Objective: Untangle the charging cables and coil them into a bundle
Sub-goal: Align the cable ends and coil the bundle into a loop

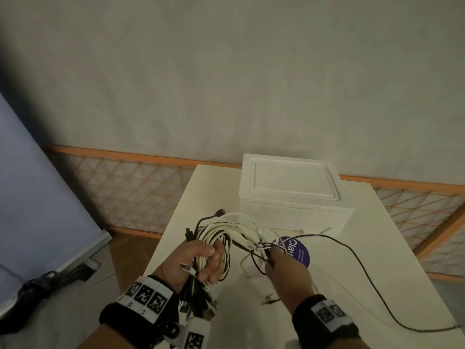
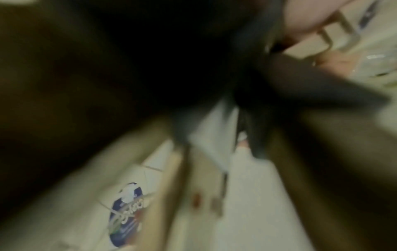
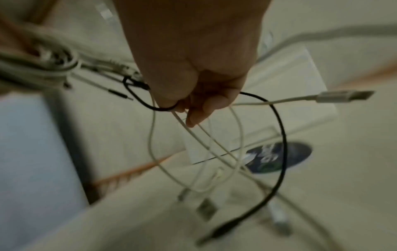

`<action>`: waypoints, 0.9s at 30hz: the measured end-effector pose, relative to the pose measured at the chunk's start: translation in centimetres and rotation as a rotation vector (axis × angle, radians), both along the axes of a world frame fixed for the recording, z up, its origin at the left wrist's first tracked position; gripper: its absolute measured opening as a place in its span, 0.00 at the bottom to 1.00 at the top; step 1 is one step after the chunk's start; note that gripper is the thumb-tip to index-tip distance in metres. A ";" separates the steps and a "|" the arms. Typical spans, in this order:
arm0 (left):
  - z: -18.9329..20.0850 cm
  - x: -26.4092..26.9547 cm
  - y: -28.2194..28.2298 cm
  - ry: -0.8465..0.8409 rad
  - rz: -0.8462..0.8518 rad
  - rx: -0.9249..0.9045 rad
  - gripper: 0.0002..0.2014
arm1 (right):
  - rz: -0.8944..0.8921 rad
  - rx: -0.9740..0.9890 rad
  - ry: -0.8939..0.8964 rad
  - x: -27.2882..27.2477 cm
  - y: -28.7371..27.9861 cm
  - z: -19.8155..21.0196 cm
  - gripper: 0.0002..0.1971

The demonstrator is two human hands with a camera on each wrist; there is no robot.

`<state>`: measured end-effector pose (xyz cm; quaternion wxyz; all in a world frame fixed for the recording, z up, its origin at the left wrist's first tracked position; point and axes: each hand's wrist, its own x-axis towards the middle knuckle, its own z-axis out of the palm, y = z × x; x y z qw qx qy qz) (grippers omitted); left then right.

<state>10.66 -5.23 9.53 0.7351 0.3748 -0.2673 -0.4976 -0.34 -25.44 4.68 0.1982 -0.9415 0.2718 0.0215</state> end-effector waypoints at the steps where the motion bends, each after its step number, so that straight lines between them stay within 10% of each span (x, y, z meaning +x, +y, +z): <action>1: -0.2 -0.3 0.0 -0.011 -0.013 0.018 0.07 | 0.022 -0.088 0.021 -0.3 -0.9 -0.3 0.07; 4: -1.3 -1.1 -0.5 0.007 -0.031 0.028 0.06 | -0.127 0.091 -0.107 -0.7 -2.9 -1.1 0.05; 7: -1.3 -1.4 -1.0 0.033 0.009 -0.007 0.06 | -0.586 1.090 -0.443 -0.8 -3.0 -0.8 0.07; 9: -1.0 -1.2 -0.9 0.026 0.086 0.003 0.08 | -0.583 1.453 -0.406 -1.6 -2.7 0.1 0.07; 12: -1.0 -0.6 0.0 0.004 0.147 0.031 0.12 | -0.224 1.072 -0.139 -2.9 -3.6 1.3 0.04; 16: -1.3 -0.1 0.5 -0.019 -0.033 0.013 0.06 | -0.265 0.441 -0.456 -2.2 -4.6 4.2 0.16; 27: 0.2 -0.8 -0.3 -0.007 -0.121 -0.057 0.07 | 0.141 0.003 -0.191 1.1 4.0 3.2 0.20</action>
